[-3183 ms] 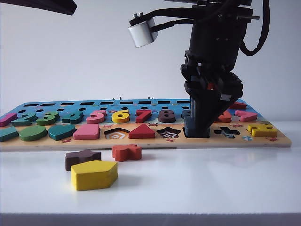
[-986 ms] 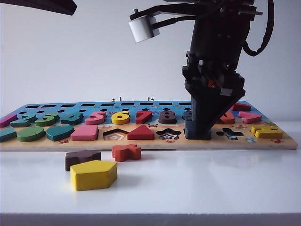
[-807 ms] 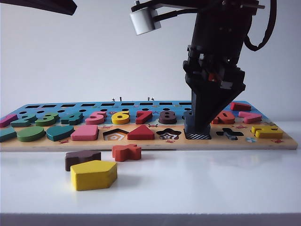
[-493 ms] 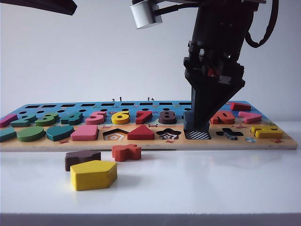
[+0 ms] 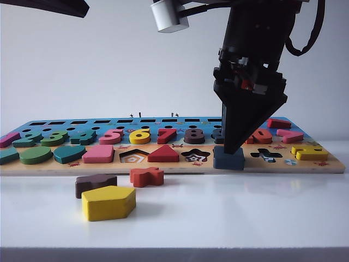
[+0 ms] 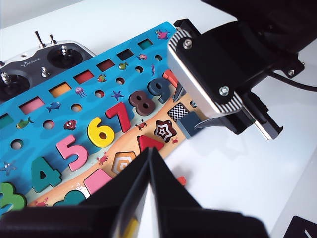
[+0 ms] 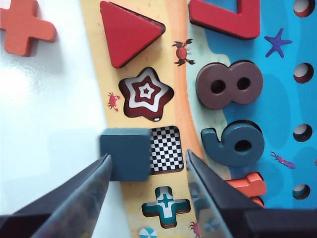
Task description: Insert the cube into the slot.
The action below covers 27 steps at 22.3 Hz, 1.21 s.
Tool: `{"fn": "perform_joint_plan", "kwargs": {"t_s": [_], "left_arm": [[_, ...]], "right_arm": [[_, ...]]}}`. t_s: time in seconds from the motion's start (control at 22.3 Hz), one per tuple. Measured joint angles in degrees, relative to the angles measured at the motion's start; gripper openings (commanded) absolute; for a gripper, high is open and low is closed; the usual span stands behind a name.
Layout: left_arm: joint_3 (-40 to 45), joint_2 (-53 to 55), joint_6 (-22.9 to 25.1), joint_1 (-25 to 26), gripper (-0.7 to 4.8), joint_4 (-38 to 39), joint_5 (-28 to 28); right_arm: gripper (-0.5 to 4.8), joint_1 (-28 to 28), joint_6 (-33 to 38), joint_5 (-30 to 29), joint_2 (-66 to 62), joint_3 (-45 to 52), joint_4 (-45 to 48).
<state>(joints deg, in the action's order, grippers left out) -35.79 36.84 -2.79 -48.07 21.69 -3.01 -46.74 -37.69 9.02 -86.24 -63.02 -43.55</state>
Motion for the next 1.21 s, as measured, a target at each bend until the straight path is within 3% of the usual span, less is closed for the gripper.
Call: {"fn": "perform_joint_plan", "kwargs": {"t_s": [0.4,0.58,0.76,0.81,1.12,1.21], "left_arm": [[1.9,-0.1,0.3,0.0,0.17,-2.6,2.3],[2.1,-0.4,1.0,0.0,0.17,-3.2,3.4],[2.1,-0.4,1.0,0.0,0.17,-3.3,3.5],[2.1,-0.4,1.0,0.0,0.17,-3.3,3.5],[2.1,-0.4,1.0,0.0,0.17,-3.3,3.5],[2.1,-0.5,1.0,0.0,0.17,-3.3,3.5]], "right_arm": [[2.79,0.0,2.5,3.5,0.2,0.0,-0.5],[2.12,-1.6,3.9,3.5,3.8,0.0,-2.2],[0.34,-3.3,6.7,3.7,9.5,0.0,-3.6],[0.16,-4.3,8.7,3.0,10.9,0.0,-3.8],[-0.05,-4.2,23.1,0.8,13.2,0.0,-5.7],[-0.05,-2.9,26.9,-3.9,14.6,0.0,-4.7]]}}
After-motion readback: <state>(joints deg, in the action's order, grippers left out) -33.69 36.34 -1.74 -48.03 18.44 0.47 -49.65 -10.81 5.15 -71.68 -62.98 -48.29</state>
